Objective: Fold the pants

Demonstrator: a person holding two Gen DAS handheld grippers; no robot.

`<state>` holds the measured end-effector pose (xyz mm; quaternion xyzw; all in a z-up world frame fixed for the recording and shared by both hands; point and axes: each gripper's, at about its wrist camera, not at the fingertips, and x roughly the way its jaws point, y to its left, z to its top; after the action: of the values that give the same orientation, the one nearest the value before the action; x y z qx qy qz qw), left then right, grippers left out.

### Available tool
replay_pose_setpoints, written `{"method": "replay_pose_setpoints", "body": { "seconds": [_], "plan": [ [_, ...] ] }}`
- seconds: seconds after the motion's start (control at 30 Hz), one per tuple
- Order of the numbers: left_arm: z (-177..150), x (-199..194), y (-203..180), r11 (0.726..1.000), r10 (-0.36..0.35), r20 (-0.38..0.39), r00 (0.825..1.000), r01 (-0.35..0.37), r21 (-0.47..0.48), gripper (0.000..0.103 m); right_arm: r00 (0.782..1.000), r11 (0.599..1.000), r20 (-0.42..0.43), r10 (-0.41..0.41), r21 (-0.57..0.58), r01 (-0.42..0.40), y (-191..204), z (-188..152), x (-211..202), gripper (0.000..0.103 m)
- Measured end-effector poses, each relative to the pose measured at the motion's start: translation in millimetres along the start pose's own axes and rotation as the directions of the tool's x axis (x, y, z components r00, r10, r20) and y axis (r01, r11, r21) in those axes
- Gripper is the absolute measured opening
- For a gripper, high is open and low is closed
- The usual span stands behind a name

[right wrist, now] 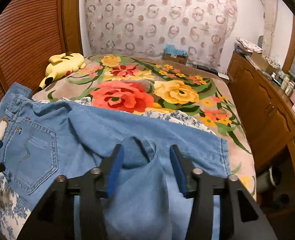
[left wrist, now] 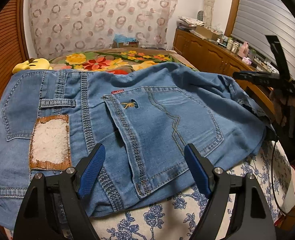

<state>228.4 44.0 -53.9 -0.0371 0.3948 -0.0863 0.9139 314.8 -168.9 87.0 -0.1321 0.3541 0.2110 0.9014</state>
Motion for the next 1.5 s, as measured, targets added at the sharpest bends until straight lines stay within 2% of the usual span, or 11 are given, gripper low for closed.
{"method": "replay_pose_setpoints", "body": {
  "seconds": [0.27,0.47,0.63,0.83,0.87,0.9,0.97,1.1,1.27,1.37,1.5],
  "plan": [
    [1.3,2.4,-4.9,1.000,-0.012,-0.006,1.000,0.012,0.009,0.082,0.996,0.996,-0.037,0.083,-0.036,-0.085,14.0,-46.4,-42.2,0.050],
    [0.0,4.6,-15.2,0.999,-0.025,-0.010,1.000,0.025,0.026,0.082,0.996,0.997,-0.055,0.076,-0.028,-0.077,11.7,-69.7,-63.0,0.050],
    [-5.6,11.2,-19.8,0.999,-0.014,-0.030,0.999,0.015,0.047,0.082,0.992,0.996,-0.113,0.055,-0.056,-0.062,15.8,-84.7,-58.6,0.050],
    [-7.6,15.3,-20.2,0.998,-0.006,-0.042,0.999,0.009,0.062,0.082,0.989,0.997,-0.135,0.053,-0.054,-0.061,8.5,-82.6,-44.8,0.050],
    [-7.9,15.4,-20.6,0.998,-0.006,-0.042,0.999,0.008,0.064,0.082,0.989,0.996,-0.132,0.067,-0.049,-0.074,6.8,-79.6,-43.5,0.039],
    [-8.2,15.5,-20.3,0.998,-0.007,-0.043,0.999,0.009,0.066,0.082,0.988,0.995,-0.129,0.085,-0.049,-0.092,4.1,-77.0,-43.3,0.021],
    [-8.6,15.8,-21.5,0.998,-0.010,-0.043,0.999,0.013,0.064,0.082,0.988,0.994,-0.124,0.095,-0.047,-0.102,-1.5,-72.5,-42.9,0.006],
    [-9.8,16.7,-20.4,0.998,-0.021,-0.044,0.999,0.024,0.056,0.082,0.995,0.998,-0.088,0.051,-0.040,-0.055,-17.3,-63.4,-49.7,0.000],
    [-10.0,16.8,-20.2,0.998,-0.015,-0.046,0.999,0.018,0.062,0.082,0.999,1.000,-0.042,-0.005,-0.024,0.004,-35.1,-48.4,-58.3,0.000],
    [-10.0,16.7,-21.0,0.998,-0.013,-0.046,0.999,0.016,0.063,0.082,0.999,0.999,-0.033,0.031,-0.009,-0.031,-32.5,-44.0,-62.0,0.000],
    [-9.8,16.8,-20.7,0.998,-0.012,-0.047,0.999,0.015,0.066,0.082,0.998,0.998,-0.041,0.049,-0.028,-0.051,-21.4,-57.7,-64.1,0.002]
  ]
}}
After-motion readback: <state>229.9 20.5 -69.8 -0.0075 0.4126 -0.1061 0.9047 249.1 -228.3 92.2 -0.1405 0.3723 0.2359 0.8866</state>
